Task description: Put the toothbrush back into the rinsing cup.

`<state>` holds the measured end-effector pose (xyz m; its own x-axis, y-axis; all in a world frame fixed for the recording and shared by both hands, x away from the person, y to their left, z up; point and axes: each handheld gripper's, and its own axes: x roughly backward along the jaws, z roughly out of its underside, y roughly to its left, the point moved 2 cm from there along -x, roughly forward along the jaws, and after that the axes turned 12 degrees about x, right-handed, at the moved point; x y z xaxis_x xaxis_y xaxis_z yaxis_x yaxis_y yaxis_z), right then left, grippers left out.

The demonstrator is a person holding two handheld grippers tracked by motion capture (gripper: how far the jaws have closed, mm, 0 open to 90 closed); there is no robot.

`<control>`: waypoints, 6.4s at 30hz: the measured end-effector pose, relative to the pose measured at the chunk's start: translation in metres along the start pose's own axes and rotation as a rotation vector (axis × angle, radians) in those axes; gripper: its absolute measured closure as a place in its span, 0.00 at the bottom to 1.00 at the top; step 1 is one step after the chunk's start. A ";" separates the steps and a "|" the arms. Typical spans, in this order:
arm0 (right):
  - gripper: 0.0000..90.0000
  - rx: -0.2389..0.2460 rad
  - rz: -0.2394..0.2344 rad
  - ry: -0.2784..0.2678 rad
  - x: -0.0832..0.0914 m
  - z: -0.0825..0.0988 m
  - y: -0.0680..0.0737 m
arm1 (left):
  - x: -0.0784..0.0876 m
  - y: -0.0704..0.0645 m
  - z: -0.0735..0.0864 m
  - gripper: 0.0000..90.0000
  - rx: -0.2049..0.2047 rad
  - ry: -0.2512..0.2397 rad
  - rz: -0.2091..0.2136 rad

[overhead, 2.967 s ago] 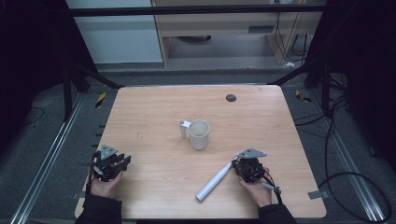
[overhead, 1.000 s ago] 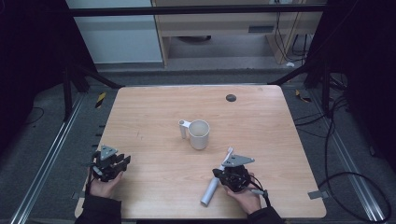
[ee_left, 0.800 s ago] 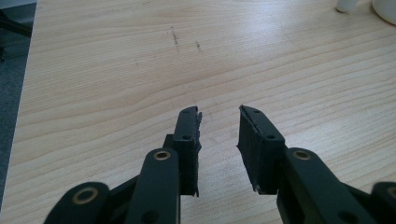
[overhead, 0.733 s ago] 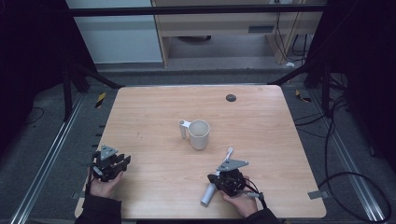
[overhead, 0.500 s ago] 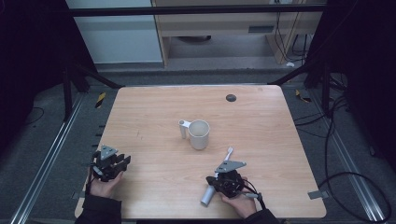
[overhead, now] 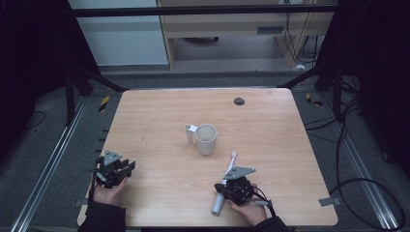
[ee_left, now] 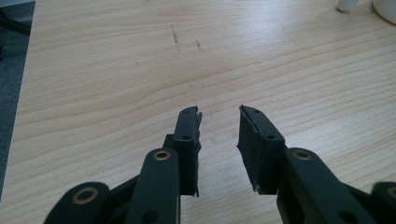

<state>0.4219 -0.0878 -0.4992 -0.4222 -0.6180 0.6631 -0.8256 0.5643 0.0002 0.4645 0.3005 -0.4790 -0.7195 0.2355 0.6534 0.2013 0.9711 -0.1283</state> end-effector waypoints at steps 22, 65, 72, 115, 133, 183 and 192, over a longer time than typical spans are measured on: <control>1.00 -0.006 0.008 0.014 0.008 0.006 -0.003 | 0.000 0.000 0.000 0.75 0.000 0.001 -0.001; 0.99 -0.010 0.050 0.000 0.029 0.005 -0.011 | -0.001 0.000 0.000 0.73 -0.002 0.007 0.000; 0.96 -0.023 0.109 -0.029 0.043 -0.012 -0.025 | -0.004 0.002 0.000 0.71 0.002 0.015 -0.001; 0.64 0.003 0.089 0.225 0.014 -0.050 -0.037 | -0.009 0.004 0.001 0.59 -0.019 0.031 -0.018; 0.64 0.014 0.050 0.345 -0.007 -0.043 -0.031 | -0.010 0.005 0.001 0.59 -0.026 0.039 -0.019; 0.75 -0.007 0.021 0.488 -0.021 -0.038 -0.025 | -0.011 0.002 0.002 0.59 -0.032 0.049 -0.021; 0.75 -0.054 0.014 0.414 -0.004 -0.043 -0.032 | -0.011 0.002 0.002 0.59 -0.032 0.049 -0.021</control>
<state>0.4655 -0.0798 -0.4698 -0.2385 -0.3439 0.9082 -0.7954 0.6057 0.0204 0.4716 0.3003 -0.4875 -0.6904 0.2123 0.6916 0.2083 0.9738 -0.0909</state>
